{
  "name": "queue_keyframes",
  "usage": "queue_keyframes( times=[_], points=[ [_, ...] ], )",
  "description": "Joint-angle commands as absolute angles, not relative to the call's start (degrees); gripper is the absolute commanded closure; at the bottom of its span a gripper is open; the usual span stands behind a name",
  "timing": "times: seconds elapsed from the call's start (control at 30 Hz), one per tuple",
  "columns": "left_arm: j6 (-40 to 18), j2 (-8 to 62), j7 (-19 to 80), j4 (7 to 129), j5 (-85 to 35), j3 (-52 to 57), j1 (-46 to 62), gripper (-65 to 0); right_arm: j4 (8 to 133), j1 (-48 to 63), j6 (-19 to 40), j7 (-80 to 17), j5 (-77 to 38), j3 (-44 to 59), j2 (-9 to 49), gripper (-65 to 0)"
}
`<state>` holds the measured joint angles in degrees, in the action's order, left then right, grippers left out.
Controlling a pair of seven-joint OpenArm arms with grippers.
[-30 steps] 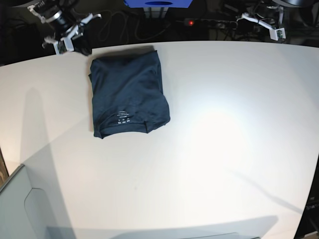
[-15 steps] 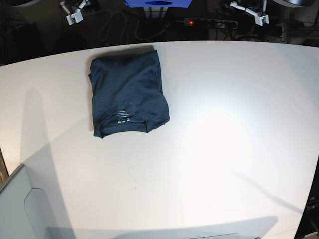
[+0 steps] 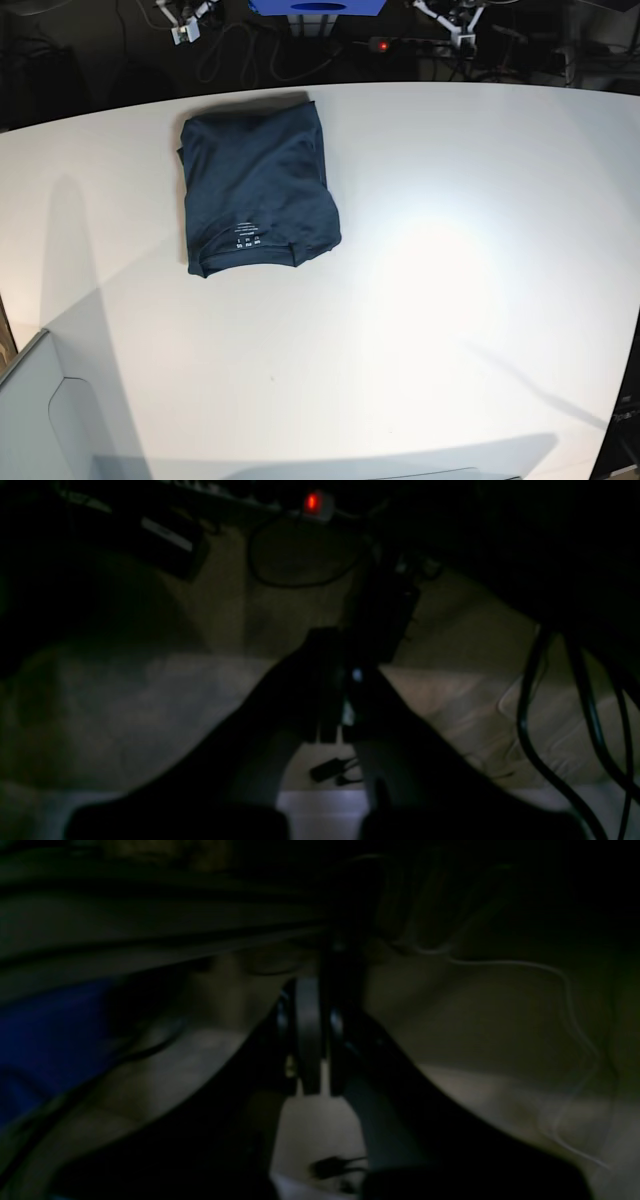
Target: Fold the T-shirt properly
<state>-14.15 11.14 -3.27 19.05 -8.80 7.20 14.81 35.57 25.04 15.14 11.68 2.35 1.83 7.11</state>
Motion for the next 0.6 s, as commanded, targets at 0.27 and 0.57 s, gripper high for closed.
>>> queue_keyframes(
  times=[0.27, 0.57],
  points=[
    [-14.37, 9.19, -3.65, 18.68, -8.40, 5.05, 14.29, 0.0, 18.95, 17.63, -12.35, 17.89, 2.95, -6.29, 3.74, 0.0],
    [-14.37, 8.04, -3.65, 18.77, -8.40, 5.05, 14.29, 0.0, 17.80, 16.66, -20.88, 17.80, 2.95, -10.07, 0.48, 0.0]
  ],
)
